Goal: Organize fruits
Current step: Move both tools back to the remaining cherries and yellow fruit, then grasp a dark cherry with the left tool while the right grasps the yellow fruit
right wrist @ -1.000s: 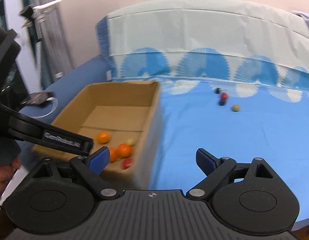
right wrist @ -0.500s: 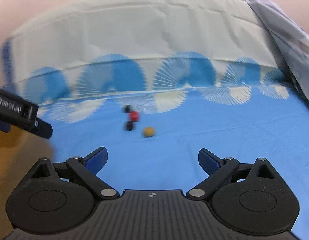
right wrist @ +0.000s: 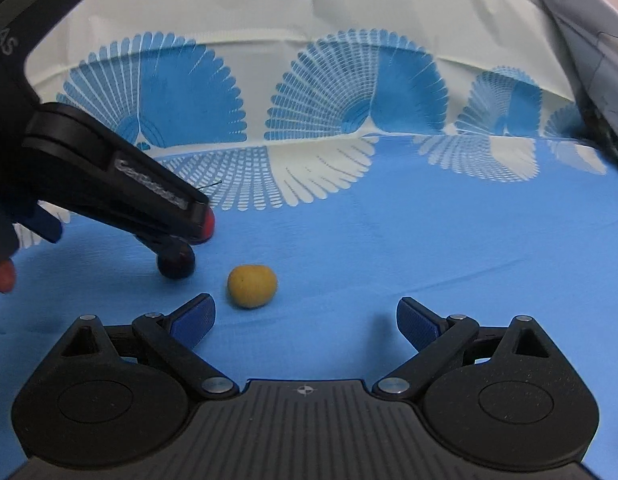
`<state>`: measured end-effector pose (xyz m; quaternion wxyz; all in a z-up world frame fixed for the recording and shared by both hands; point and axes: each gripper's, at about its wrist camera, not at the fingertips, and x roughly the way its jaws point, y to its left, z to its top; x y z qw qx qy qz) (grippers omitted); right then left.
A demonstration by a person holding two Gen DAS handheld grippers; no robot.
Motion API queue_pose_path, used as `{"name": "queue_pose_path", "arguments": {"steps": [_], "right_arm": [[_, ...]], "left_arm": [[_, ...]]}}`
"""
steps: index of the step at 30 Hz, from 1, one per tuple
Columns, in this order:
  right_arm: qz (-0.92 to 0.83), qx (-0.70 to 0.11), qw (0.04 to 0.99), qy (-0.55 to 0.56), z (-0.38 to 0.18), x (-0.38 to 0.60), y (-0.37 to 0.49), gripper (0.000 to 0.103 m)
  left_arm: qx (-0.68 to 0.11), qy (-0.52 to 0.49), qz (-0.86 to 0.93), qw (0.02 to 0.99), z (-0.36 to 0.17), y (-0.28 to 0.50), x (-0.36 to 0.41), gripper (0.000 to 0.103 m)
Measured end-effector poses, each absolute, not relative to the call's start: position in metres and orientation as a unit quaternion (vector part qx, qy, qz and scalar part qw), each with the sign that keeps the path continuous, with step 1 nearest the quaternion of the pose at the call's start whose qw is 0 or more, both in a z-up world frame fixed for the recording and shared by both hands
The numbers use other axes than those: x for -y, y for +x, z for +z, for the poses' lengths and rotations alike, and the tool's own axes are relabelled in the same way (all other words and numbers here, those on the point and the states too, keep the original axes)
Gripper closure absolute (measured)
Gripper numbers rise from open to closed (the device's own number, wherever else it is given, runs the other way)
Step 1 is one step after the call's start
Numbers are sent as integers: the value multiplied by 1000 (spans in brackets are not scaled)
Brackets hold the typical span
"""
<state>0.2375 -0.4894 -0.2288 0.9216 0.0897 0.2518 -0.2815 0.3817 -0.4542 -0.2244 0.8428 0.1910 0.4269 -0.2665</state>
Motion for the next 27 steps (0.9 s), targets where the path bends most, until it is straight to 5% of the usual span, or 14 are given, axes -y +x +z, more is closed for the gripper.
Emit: {"name": "queue_pose_path", "arguments": {"steps": [21,27], "right_arm": [[-350,-258,897,81,-237,512,215,3],[-343,-270,895,90,-237,499,207,15]], "left_arm": [[-451,183,-301,820,-238,376,466,1],[-454,168,-292,825,-233,384,462,19]]}}
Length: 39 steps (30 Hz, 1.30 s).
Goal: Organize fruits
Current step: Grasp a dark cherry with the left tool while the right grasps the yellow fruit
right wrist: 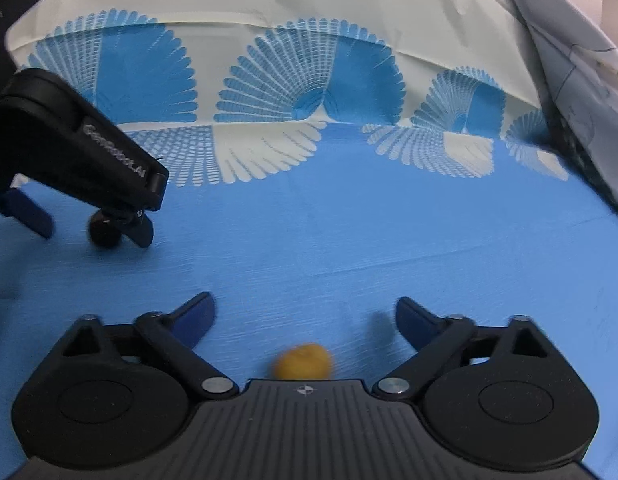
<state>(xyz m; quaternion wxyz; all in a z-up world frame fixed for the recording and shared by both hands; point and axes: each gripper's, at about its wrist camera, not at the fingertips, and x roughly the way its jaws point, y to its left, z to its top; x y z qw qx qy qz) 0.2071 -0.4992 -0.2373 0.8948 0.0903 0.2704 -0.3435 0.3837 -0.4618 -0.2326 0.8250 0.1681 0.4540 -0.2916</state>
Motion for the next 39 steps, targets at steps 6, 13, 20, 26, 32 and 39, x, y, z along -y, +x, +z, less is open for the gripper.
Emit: {"name": "queue_pose_path", "arguments": {"steps": [6,13,20,26,32,39], "right_arm": [[-383,-284,874,93,-238,481,186,15],[-398,-272,867,124,-238,485,171,40],[-404,-238,868,162,-229,496,158,77],[-401,-223,872,168,-230,505,158,77],[-414,-192,874,164,-214,509,153,77],[-394,-172,888,163,-163,462,90,77]], "left_arm": [[-454,174,-292,824,-233,382,463,18],[-444,172,-291,830,-233,381,463,36],[-428,156,-325,829,-221,371,457,74],[-431,158,-318,829,-207,350,440,74],[-424,139,-283,849,-166,315,390,74],[-412,122,-278,859,-105,253,315,74]]}}
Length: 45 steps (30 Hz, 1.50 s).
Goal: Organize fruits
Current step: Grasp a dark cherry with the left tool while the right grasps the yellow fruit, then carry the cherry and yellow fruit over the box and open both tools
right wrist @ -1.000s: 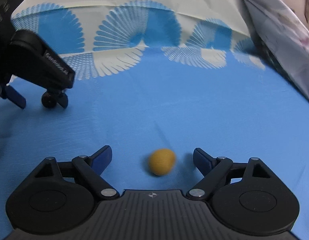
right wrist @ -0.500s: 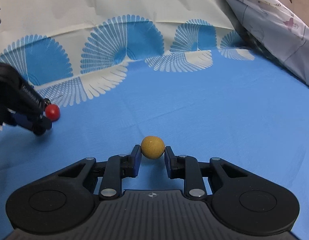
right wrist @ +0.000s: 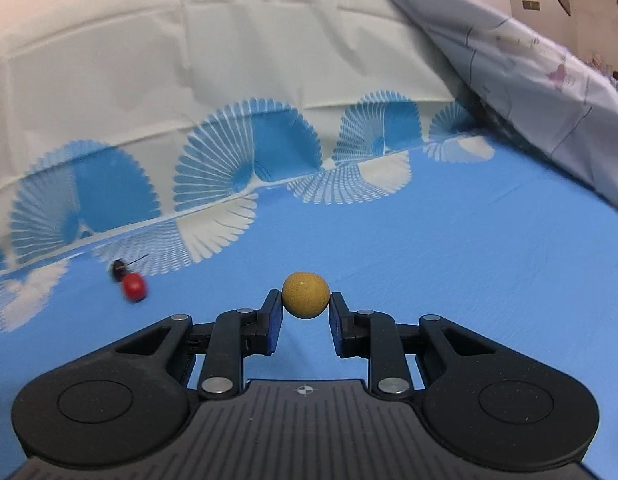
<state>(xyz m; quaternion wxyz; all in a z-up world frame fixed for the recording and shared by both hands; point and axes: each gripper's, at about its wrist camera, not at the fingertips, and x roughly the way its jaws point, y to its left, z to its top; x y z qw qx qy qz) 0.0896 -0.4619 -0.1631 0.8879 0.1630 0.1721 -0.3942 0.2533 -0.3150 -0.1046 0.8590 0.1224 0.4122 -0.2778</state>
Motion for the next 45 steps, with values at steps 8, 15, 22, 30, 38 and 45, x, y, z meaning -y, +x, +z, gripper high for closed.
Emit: {"name": "queue_pose_path", "arguments": {"steps": [8,15,22,30,38,45], "right_arm": [[-313,-203,919,127,-107,377,-10,77],[-215,-190,950,121,-54,297,-62,77],[-104,-212,964,119,-40,214,-94,77],[-59,-207,974,71,-27,162,-99,77],[-59,-219,973,50,-27,156,-89,77],[-65,-232,970,41,-30,156,-76,77]], "left_arm": [[-408,108,-286,860,-52,157,232,74],[-402,104,-255,873,-25,80,136,74],[-404,82,-194,890,-23,32,46,74],[-410,53,-145,899,-30,4,-21,74],[-405,29,-140,903,-28,13,-34,74],[-406,20,-137,903,-30,28,-32,74]]}}
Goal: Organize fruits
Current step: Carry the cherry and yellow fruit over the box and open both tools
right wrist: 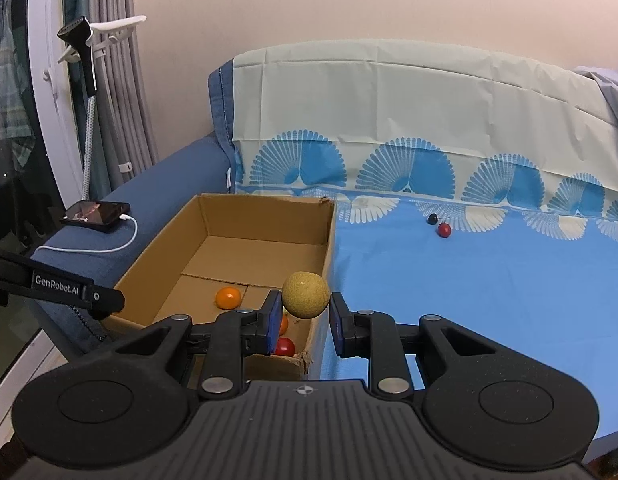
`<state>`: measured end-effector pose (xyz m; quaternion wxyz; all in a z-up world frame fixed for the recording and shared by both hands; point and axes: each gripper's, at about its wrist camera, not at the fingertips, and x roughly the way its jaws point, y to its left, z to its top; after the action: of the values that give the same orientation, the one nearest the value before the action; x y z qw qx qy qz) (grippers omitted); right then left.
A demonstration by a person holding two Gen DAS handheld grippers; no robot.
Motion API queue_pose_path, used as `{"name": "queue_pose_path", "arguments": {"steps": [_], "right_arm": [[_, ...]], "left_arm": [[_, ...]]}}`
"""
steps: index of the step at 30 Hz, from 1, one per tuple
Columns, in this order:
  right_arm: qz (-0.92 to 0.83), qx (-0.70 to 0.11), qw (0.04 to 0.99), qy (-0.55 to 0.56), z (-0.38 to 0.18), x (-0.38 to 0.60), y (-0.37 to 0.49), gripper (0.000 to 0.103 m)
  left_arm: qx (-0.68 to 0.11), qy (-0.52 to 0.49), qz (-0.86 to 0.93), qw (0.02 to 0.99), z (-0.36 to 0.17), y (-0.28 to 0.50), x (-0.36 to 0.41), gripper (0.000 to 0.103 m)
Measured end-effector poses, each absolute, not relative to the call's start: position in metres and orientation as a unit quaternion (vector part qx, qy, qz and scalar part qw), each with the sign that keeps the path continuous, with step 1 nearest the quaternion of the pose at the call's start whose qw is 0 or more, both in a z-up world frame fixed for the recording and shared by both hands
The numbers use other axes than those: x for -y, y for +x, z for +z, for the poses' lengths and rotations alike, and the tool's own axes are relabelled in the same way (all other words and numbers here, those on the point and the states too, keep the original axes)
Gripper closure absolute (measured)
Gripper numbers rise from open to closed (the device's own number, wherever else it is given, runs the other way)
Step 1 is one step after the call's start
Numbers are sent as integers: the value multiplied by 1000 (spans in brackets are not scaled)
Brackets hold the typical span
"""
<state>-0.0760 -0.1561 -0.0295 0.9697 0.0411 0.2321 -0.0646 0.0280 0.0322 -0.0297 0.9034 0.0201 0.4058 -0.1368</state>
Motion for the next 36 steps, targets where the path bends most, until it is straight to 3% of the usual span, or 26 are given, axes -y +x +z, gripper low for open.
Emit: {"name": "queue_pose_path", "arguments": {"steps": [19,36], "right_arm": [[-28,-252,967,23,-39,136,-14,77],[-20,-305,952,16,-84,137,60,77]], "left_arm": [[-405,11,-120,907,-32,86,-33,74],[-443,51,-93,890,-85,165,-10,74]]}}
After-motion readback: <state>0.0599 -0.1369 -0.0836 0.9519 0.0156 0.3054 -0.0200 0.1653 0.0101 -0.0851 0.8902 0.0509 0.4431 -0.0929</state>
